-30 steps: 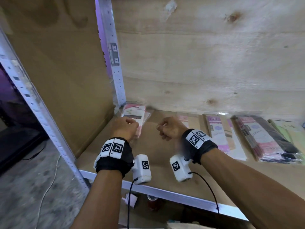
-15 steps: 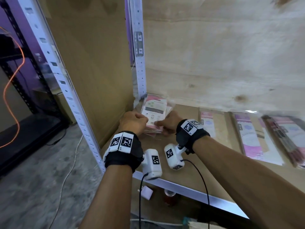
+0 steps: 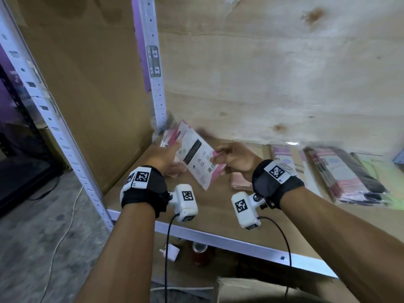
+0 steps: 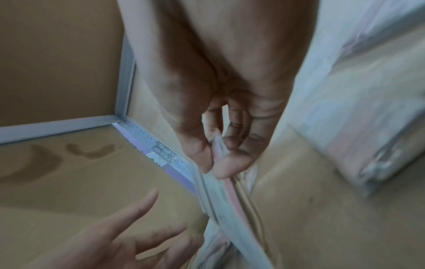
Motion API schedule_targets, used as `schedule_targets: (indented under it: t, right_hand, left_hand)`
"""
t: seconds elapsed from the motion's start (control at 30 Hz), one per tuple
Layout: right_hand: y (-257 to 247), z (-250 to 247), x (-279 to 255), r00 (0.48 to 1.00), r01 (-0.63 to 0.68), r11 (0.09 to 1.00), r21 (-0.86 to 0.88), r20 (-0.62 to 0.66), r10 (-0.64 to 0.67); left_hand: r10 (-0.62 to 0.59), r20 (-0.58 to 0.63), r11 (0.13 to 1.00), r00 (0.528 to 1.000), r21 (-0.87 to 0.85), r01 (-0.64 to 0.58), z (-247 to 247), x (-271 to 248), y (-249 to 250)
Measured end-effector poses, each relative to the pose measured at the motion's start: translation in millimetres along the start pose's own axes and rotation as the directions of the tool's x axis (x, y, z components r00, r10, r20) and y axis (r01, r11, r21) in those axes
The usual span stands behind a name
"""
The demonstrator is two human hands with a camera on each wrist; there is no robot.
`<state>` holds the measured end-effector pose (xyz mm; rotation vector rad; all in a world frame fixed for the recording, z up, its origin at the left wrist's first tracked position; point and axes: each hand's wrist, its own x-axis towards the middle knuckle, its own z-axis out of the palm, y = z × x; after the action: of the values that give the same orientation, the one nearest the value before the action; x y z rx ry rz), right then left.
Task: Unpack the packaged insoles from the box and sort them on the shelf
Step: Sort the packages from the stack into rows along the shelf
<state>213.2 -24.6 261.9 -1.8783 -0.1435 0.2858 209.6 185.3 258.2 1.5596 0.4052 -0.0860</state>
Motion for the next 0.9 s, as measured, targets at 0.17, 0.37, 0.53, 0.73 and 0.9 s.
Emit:
schedule_targets:
  t: [0.17,0.37,0.53,0.73,0.9]
  right_hand:
    - [-1,-33,-46,0.973,0.202,0.965,-0.167,-0.081,-0.218]
    - [12,-60,-91,0.907,0.293,0.780,-0.553,-0.098,-0.409]
    - [41,-90,-112,0.895,0.265,0.900,-0.347,-0.259,-0.364]
    - [77,-131,-111,0.898,0.109,0.974,-0.198,-0.399,-0.182]
    - [99,-141,-111,0.972,0.150,0.988,0.038,-0.189,-0.140]
  left_hand:
    - [0.102,0.196,0.941,0.975,-0.338,-0.031,29,-20,5]
    - [0.196,0.286,0.909,0.938,-0.411,-0.064,72,-41,2]
    - [0.264,0.300,0.941,0.917,-0.290,-0.176,99,-49,-10]
    - [0.231,0.475,0.967,0.849,-0.210,-0.146,124,-63,-19]
    - [0.226,0.496,0.973,0.839,-0.164,-0.165,138,-55,-23]
